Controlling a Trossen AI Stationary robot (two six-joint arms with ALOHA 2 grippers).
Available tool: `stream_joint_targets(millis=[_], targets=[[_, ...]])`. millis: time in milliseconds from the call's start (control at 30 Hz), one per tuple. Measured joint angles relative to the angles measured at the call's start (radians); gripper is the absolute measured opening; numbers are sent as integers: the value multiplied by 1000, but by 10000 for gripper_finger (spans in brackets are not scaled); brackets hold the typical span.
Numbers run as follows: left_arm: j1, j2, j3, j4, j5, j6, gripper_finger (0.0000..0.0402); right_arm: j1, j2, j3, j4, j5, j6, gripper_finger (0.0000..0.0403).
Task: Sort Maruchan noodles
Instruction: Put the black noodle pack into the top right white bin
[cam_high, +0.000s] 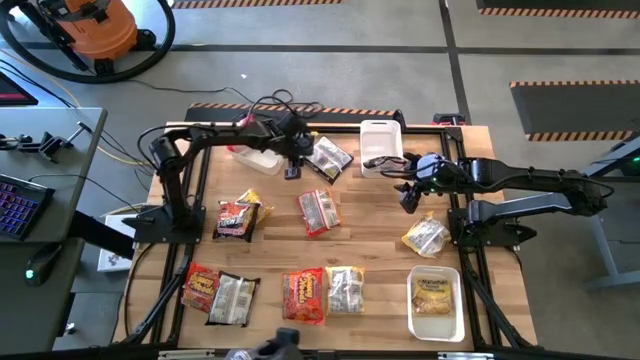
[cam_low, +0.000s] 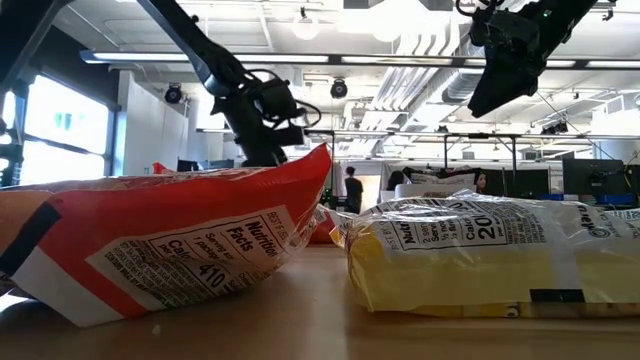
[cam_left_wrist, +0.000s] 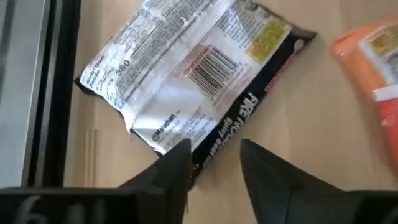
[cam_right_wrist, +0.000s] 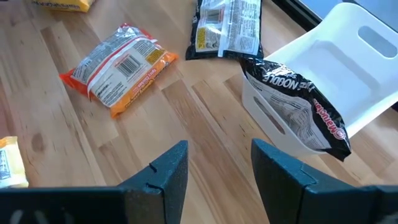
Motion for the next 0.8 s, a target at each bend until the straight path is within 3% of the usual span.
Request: stream_joint_targets(millis=[200,433,567,700,800], targets=[[-28,61,0,31,-84,58,168,0,0,0,3,-1,-5,158],[-43,119,2,108,-156,116,159,0,0,0,5,-2,-9,158],[-43,132,4,120,-149,140,111,0,0,0,5,-2,-10,158],[-42,131,4,113,-145,186,25,0,0,0,5,-2,-10,158],[-36,112,1,92,-111,177,14,0,0,-1,8,-2,-11,158]])
